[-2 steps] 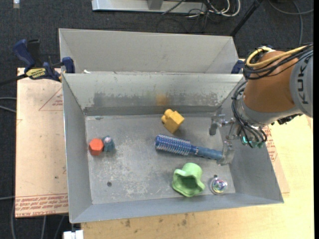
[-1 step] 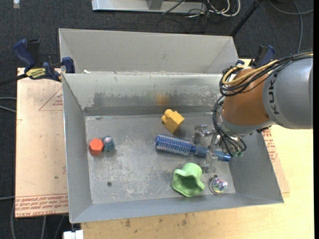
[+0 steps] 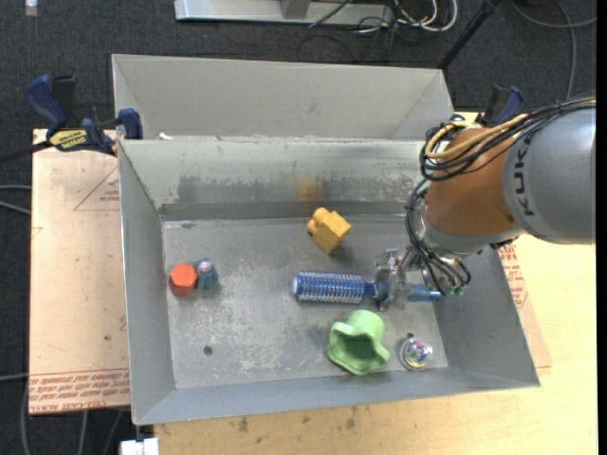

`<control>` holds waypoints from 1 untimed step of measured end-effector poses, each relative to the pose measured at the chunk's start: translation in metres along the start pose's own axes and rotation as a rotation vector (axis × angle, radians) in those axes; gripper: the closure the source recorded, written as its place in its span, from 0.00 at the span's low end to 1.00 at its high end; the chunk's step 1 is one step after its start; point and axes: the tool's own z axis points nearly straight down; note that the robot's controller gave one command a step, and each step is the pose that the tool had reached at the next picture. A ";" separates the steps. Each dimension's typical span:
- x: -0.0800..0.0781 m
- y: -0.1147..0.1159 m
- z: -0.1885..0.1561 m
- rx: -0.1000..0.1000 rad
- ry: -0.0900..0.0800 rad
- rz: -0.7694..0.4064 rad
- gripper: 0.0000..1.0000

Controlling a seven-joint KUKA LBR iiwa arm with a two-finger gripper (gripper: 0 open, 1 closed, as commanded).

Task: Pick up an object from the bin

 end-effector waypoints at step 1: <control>-0.019 0.014 -0.136 0.001 -0.010 0.012 1.00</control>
Offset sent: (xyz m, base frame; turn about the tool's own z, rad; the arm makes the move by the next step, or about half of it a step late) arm 0.0159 0.0139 0.1315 0.0140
